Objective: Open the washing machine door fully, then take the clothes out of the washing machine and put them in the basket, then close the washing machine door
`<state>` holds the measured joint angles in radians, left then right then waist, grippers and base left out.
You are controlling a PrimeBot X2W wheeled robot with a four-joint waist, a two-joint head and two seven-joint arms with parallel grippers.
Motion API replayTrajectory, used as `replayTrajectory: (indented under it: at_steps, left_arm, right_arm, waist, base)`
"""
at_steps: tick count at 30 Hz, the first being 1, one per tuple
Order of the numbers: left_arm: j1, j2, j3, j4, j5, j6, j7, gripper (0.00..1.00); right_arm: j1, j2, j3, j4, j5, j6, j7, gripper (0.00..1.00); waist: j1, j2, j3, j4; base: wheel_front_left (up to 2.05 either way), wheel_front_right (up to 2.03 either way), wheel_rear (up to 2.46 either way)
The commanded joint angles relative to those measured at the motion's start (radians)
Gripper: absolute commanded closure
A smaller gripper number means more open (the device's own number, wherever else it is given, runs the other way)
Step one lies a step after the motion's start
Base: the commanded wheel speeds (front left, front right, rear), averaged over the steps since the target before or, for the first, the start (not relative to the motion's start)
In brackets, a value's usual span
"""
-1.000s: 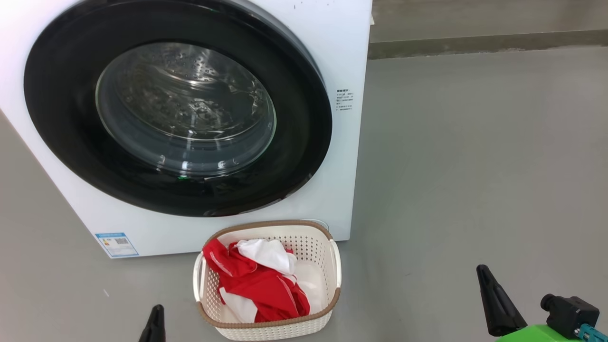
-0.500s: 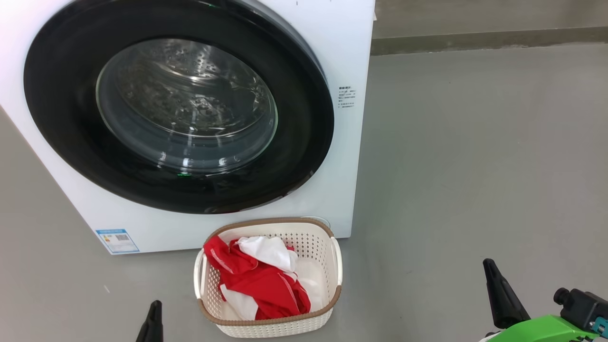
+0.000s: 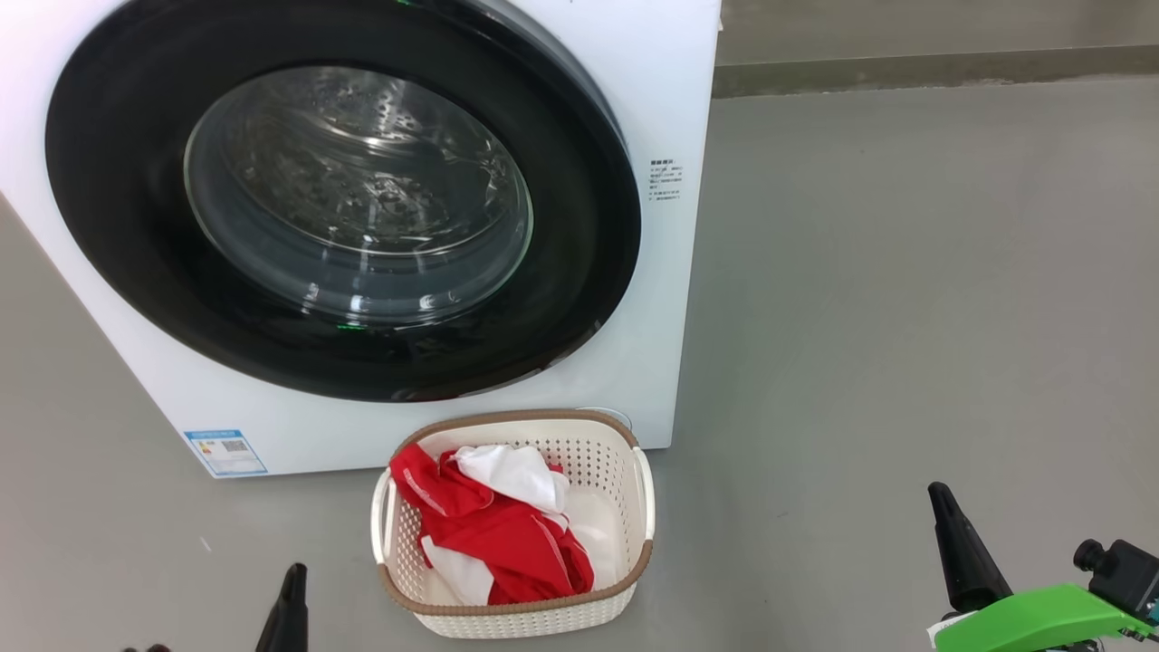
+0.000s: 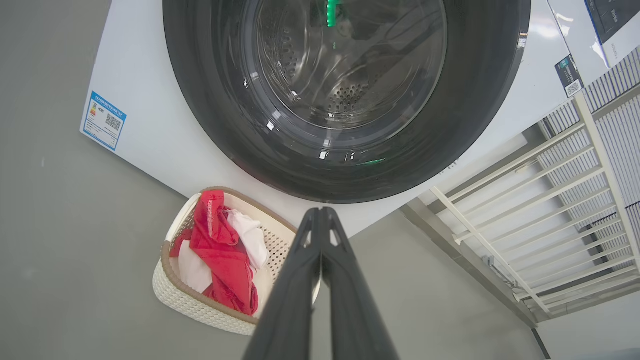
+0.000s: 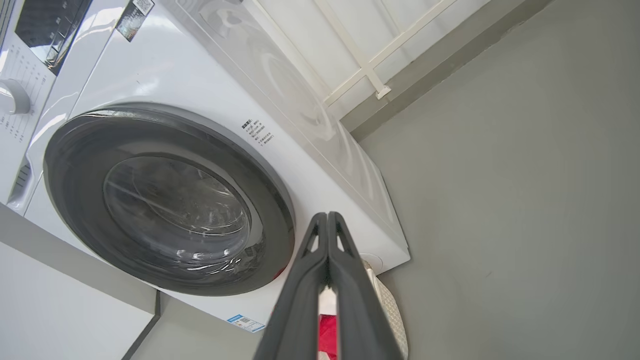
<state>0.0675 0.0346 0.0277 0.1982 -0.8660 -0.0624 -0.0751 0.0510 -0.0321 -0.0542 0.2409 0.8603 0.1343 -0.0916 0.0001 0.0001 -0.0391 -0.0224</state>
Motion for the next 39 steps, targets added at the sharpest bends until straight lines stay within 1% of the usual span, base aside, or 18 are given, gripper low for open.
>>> replayTrajectory:
  at_steps: [1, 39]
  left_arm:
    - [-0.050, 0.010, 0.024, -0.019, -0.029, -0.011, 0.006, 1.00]
    - [-0.123, 0.013, 0.060, 0.019, -0.443, -0.044, 0.112, 1.00]
  right_arm:
    - [-0.052, -0.015, 0.004, -0.021, 0.028, -0.002, 0.005, 1.00]
    - [-0.114, -0.021, -0.027, -0.007, 0.451, -0.003, 0.117, 1.00]
  waist:
    - [-0.0001, -0.0001, 0.001, 0.000]
    - [-0.0001, -0.0001, 0.025, 0.013]
  base:
    - [0.00, 0.00, 0.00]
    - [0.00, 0.00, 0.00]
